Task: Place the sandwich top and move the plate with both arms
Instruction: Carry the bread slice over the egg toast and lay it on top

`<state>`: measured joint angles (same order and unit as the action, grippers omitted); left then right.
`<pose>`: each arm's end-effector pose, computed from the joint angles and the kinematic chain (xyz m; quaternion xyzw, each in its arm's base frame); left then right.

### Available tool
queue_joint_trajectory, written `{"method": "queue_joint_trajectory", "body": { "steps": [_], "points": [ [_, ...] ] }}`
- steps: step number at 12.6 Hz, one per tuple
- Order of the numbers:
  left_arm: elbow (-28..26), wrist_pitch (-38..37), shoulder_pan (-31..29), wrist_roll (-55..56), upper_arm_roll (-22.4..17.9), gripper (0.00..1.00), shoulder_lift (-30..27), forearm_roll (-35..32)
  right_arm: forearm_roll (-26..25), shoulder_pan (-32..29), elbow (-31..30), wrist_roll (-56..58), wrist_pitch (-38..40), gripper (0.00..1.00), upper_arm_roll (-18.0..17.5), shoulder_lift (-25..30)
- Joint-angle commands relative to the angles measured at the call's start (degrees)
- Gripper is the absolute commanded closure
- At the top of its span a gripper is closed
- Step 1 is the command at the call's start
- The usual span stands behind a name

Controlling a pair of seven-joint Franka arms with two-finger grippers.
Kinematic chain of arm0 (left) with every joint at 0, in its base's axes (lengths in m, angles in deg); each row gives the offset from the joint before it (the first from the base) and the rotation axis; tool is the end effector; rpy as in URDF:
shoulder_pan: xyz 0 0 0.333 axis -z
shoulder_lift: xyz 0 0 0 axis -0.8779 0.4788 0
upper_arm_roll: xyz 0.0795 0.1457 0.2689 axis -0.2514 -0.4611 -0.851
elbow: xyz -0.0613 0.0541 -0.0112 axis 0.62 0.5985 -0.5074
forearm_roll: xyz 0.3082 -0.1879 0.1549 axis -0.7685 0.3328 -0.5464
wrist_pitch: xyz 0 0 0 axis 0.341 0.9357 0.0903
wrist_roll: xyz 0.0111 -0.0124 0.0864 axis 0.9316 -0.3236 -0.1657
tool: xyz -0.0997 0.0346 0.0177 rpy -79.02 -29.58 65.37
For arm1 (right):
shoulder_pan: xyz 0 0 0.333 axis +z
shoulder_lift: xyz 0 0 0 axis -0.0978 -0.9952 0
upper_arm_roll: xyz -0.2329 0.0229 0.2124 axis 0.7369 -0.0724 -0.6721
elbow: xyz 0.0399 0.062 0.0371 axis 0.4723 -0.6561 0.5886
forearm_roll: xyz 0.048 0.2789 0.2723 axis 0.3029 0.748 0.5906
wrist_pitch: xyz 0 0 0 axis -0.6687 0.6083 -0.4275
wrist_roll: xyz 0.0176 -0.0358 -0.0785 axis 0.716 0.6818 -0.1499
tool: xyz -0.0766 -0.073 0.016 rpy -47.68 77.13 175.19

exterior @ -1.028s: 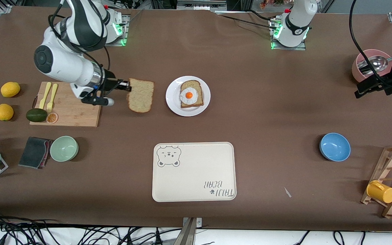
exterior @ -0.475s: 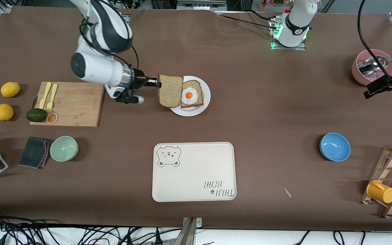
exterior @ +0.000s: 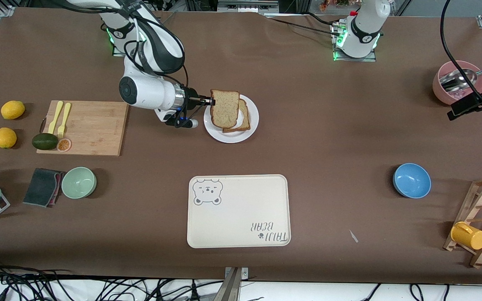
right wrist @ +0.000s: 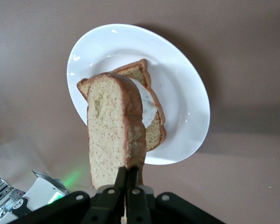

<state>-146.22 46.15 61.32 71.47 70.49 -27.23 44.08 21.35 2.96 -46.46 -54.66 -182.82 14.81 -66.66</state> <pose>0.5747 0.0436 0.6077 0.9953 0.0949 -0.0172 0.0020 0.4514 0.3289 0.2746 -0.9423 0.0996 0.2028 0.2470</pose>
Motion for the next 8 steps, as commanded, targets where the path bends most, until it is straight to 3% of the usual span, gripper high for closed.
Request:
{"method": "queue_joint_trajectory", "body": {
  "steps": [1,8],
  "points": [
    [-0.21,-0.41,-0.54,-1.51,0.00,0.00,-0.32,1.43,1.59,0.71,-0.28,-0.32,-0.84,1.00,-0.66,-0.71],
    [-0.21,-0.50,-0.54,-1.51,0.00,0.00,-0.23,1.34,1.50,1.07,-0.28,1.61,-6.81,1.00,-2.42,-3.61]
  ]
}}
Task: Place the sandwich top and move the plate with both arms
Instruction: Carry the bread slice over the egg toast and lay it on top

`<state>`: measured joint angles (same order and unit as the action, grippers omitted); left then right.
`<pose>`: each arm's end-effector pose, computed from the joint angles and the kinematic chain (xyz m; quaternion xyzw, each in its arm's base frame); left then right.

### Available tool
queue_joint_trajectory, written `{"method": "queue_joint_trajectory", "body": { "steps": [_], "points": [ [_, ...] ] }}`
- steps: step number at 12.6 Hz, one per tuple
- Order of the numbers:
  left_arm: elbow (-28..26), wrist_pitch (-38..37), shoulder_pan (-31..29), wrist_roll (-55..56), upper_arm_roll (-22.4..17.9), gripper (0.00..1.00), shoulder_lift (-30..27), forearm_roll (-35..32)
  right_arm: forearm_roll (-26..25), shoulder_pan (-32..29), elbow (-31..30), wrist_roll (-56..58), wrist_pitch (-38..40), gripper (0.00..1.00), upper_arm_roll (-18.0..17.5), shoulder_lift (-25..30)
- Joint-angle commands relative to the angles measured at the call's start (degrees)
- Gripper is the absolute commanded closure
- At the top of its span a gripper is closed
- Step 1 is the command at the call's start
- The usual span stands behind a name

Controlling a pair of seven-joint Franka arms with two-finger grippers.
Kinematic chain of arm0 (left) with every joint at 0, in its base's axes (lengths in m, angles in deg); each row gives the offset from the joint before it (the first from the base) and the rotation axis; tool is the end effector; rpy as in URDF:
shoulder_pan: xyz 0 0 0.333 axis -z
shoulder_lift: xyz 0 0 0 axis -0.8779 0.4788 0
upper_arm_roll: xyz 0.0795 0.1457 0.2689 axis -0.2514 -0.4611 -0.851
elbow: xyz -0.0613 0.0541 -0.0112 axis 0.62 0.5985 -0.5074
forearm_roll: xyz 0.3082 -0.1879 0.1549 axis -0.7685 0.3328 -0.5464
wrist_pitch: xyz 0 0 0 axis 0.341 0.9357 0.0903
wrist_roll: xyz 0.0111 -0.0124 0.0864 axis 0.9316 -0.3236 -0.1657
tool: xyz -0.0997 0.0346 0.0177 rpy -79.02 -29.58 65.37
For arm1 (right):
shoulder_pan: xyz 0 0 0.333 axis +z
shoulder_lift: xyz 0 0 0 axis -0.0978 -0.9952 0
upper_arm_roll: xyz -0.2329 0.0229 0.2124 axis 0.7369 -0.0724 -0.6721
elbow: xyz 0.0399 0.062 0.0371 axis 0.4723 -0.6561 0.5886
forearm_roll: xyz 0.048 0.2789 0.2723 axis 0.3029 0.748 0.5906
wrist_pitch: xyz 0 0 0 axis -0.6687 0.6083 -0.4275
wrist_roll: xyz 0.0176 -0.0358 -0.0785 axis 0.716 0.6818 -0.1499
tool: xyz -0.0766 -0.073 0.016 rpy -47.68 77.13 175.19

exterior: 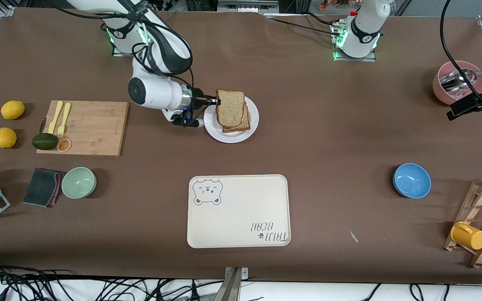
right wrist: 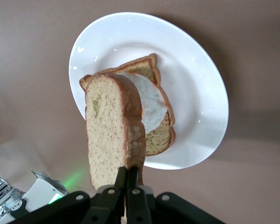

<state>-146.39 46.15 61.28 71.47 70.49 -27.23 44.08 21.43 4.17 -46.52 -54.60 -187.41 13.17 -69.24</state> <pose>0.5746 0.0440 0.6063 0.9953 0.0952 -0.0187 0.0020 0.4423 0.3491 0.2616 -0.9428 0.0937 0.1940 0.2546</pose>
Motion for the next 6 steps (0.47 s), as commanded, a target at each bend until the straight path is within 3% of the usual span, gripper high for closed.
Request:
{"method": "queue_joint_trajectory", "body": {
  "steps": [1,2,3,4,5,6],
  "points": [
    [-0.30,-0.50,-0.50,-1.51,0.00,0.00,-0.23,1.34,1.51,-0.14,-0.23,1.46,-2.23,1.00,-0.95,-1.03],
    [-0.39,-0.50,-0.50,-1.51,0.00,0.00,-0.23,1.34,1.51,-0.14,-0.23,1.46,-2.15,1.00,-0.95,-1.03],
    [-0.39,-0.50,-0.50,-1.51,0.00,0.00,-0.23,1.34,1.51,-0.14,-0.23,1.55,-2.15,0.90,-0.95,-1.03],
    [-0.39,-0.41,-0.50,-1.51,0.00,0.00,-0.23,1.25,1.51,-0.23,-0.14,1.46,-1.97,0.68,-0.95,-1.03],
    [-0.39,-0.32,-0.50,-1.51,0.00,0.00,-0.23,1.25,1.51,-0.23,-0.14,1.37,-1.97,0.36,-0.95,-0.86],
    [-0.39,-0.23,-0.50,-1.51,0.09,0.00,-0.06,1.25,1.51,-0.23,-0.14,1.29,-1.97,0.15,-0.95,-0.16]
  ]
}}
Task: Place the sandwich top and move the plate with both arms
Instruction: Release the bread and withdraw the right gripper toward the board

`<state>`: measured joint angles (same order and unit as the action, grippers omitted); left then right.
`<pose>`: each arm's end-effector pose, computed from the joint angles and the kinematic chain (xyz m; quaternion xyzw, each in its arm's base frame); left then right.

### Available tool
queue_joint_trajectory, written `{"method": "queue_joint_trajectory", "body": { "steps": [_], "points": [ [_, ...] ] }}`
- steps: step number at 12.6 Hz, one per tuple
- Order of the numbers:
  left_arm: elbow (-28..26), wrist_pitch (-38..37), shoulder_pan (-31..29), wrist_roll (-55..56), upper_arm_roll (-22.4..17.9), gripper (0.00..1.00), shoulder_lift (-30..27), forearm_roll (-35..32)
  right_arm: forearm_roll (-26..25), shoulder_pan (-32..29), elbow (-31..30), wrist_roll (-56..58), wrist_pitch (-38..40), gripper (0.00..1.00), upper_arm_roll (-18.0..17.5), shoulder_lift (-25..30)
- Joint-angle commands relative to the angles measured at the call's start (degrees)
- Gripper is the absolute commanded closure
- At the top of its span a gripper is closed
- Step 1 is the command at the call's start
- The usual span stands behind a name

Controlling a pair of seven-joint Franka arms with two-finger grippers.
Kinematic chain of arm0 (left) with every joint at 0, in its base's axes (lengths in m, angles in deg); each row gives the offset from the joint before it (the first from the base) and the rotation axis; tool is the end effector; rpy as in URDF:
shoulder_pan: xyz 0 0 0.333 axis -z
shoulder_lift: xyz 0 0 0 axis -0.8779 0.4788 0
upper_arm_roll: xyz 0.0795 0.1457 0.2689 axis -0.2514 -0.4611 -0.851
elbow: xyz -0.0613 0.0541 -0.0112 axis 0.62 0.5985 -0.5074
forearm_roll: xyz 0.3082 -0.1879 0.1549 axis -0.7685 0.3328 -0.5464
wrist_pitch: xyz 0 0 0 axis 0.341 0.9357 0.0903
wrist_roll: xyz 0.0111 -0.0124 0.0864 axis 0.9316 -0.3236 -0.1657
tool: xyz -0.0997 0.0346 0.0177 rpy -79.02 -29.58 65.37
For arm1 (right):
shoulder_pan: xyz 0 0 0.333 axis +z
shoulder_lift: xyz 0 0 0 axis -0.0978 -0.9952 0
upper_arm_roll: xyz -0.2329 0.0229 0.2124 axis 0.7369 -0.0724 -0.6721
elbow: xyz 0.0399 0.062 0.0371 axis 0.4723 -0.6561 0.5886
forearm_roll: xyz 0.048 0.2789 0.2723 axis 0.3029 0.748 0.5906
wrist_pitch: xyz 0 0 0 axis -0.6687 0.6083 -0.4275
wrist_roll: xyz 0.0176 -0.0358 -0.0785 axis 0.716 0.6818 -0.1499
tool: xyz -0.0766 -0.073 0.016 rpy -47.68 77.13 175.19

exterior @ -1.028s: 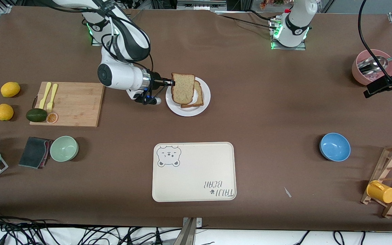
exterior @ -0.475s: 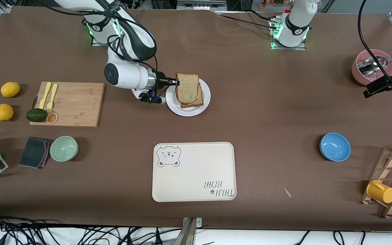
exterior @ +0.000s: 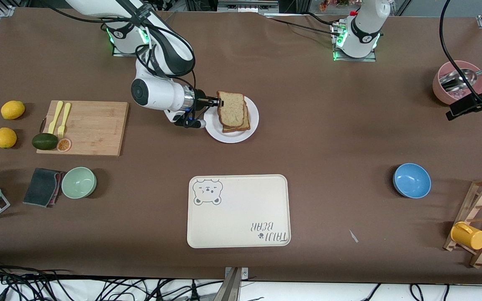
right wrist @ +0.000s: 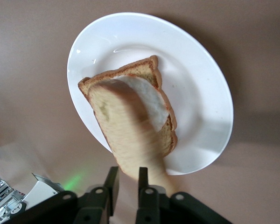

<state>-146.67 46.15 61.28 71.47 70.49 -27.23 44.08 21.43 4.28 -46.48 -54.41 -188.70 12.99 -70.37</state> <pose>0.5744 0.0440 0.6040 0.9952 0.0953 -0.0211 0.0020 0.4423 0.3510 0.2547 -0.9421 0.0956 0.1929 0.2570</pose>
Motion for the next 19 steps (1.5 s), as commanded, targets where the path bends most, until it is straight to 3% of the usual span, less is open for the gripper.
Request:
{"method": "queue_joint_trajectory", "body": {
  "steps": [1,2,6,10,11,13,14,17,19],
  "points": [
    [-0.11,0.03,-0.41,-1.51,0.09,0.00,0.46,1.25,1.59,-0.33,-0.18,0.92,-0.51,0.01,-0.60,2.19],
    [-0.11,0.30,-0.41,-1.51,0.09,0.00,0.90,1.25,1.60,-0.51,0.26,1.36,-0.42,0.00,0.01,3.59],
    [-0.37,3.19,-0.41,-1.51,0.35,0.00,3.36,2.47,1.42,-0.51,2.80,1.54,7.73,0.00,9.75,11.15],
    [-0.37,5.74,0.02,-1.51,0.44,0.00,6.44,7.47,-1.47,-0.42,6.58,1.98,8.63,0.00,16.09,13.71],
    [-1.59,6.88,0.03,-1.51,0.44,0.00,6.53,10.36,-4.18,-0.42,7.11,1.89,9.33,0.00,17.32,14.93],
    [-4.23,10.21,0.29,-1.60,0.44,0.00,6.62,14.41,-18.01,-0.51,9.91,1.28,11.78,0.00,19.96,15.91],
    [-5.20,11.54,0.29,-2.04,0.44,0.00,7.14,16.26,-22.62,-0.42,12.98,1.27,16.41,0.00,22.41,15.83],
    [-5.47,11.72,-0.41,-8.18,0.44,0.00,9.86,23.29,-28.61,-0.60,22.47,1.71,29.60,0.00,25.85,15.39],
    [-7.39,11.81,-0.59,-12.47,0.44,0.00,10.92,28.55,-32.40,-0.69,25.04,1.97,32.97,0.00,27.34,15.56]
  ]
}}
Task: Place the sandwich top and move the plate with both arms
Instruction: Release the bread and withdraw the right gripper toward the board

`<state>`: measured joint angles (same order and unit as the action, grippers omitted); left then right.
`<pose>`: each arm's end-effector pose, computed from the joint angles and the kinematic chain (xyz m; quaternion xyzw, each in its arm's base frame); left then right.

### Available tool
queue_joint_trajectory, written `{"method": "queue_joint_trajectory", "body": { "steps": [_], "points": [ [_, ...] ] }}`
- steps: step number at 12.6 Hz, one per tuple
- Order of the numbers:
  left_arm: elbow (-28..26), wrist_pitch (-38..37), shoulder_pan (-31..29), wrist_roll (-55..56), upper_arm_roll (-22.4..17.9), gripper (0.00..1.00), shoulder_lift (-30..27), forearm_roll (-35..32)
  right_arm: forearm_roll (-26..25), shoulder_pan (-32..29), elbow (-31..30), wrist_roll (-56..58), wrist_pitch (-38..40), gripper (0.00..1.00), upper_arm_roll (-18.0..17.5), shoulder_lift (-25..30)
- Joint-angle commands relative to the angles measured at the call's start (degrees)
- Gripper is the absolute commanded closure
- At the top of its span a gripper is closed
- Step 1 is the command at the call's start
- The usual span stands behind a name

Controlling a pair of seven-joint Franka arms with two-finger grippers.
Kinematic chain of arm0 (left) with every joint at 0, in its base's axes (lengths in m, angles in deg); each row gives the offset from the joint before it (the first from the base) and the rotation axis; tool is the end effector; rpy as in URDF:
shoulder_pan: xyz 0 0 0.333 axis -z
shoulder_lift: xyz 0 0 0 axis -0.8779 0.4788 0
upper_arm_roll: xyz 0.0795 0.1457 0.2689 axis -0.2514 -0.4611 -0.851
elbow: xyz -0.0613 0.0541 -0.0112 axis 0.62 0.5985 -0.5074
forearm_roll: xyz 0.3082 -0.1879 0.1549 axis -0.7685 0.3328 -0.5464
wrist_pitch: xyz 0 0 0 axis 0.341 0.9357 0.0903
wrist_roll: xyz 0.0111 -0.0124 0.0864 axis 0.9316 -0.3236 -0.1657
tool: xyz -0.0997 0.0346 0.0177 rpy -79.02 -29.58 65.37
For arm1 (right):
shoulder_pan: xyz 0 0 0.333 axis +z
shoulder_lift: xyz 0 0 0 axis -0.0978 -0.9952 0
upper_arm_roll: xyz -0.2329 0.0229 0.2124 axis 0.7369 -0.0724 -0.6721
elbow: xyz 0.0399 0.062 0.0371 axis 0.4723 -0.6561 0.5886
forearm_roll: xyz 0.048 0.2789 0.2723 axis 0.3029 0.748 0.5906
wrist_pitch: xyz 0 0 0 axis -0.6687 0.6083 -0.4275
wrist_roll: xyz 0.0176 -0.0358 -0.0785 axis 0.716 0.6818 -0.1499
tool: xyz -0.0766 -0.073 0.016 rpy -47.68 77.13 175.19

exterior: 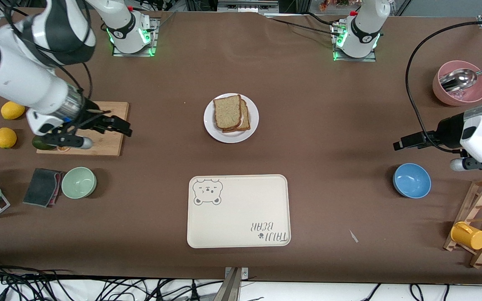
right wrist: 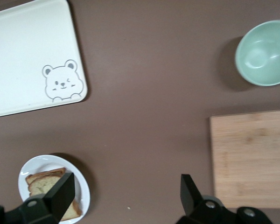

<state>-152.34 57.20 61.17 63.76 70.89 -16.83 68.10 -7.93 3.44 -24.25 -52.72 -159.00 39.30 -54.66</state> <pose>0.6288 0.0065 0.4704 0.9753 0.0752 -0.0527 0.2010 0.5875 0.1195 0.4936 -0.9946 0.0749 0.0104 0.0708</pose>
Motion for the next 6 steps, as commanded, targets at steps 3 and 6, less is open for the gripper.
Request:
{"method": "queue_joint_trajectory", "body": {
  "steps": [3,6],
  "points": [
    [-4.89,1.90,-0.66,-10.31,0.04,0.00,1.76,10.17,-3.23,0.16,6.59,4.92,7.31,0.00,4.73,-0.05],
    [-7.63,2.44,-0.31,-20.64,0.04,0.00,3.94,17.54,-3.32,-0.11,9.75,4.77,11.71,0.00,6.23,-0.05]
  ]
}}
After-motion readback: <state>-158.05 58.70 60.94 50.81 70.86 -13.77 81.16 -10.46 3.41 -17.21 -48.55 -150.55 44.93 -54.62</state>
